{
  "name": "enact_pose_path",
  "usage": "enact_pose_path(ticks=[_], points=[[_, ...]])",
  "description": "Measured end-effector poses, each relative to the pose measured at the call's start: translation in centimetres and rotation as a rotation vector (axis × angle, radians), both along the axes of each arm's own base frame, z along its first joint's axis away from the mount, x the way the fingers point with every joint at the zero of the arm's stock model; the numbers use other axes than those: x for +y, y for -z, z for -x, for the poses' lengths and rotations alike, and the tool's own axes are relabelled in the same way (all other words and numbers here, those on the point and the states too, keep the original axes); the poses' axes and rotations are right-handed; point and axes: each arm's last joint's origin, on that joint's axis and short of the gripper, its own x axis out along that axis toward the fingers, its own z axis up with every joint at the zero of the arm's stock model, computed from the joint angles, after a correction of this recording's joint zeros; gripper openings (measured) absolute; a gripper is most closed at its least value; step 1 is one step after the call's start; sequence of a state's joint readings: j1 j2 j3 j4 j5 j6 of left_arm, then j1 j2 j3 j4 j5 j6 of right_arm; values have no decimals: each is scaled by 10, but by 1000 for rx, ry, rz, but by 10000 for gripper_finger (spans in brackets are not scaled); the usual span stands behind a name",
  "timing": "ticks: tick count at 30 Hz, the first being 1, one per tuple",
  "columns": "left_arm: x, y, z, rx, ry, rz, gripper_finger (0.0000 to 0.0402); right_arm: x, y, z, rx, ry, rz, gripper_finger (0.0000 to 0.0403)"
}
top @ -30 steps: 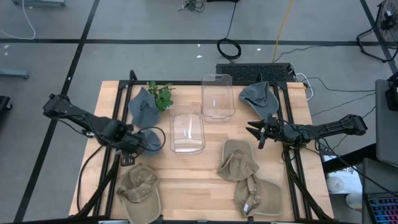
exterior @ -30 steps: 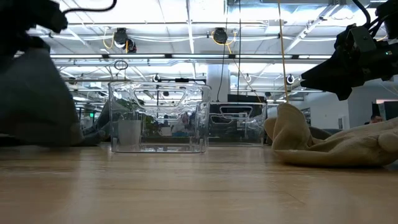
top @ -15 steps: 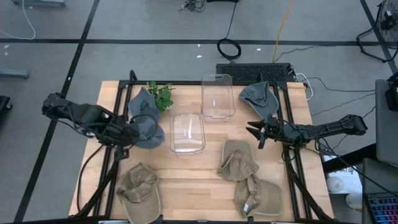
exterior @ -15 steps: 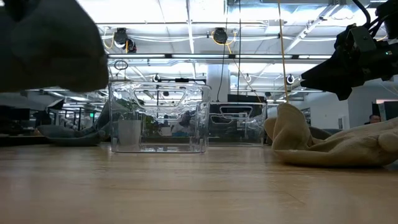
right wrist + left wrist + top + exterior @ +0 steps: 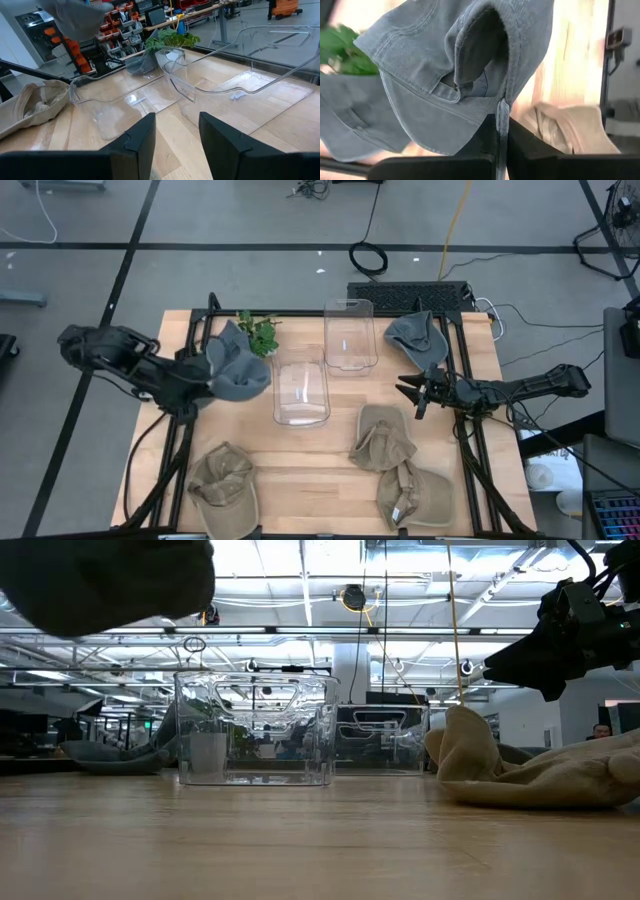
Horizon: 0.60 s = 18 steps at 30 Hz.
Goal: Pick & Place hat
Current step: Put the bottom ash blue cap into the right transparent bin
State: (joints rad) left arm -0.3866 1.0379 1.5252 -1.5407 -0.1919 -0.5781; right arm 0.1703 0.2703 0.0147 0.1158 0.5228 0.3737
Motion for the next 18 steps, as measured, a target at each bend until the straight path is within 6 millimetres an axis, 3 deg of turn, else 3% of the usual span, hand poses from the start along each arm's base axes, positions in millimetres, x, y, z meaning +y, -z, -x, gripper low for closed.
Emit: enact_pose_path(ticks=[18], points=[[10, -34, 1, -466, -150, -155, 8, 0, 0, 0, 0, 0, 0, 141]])
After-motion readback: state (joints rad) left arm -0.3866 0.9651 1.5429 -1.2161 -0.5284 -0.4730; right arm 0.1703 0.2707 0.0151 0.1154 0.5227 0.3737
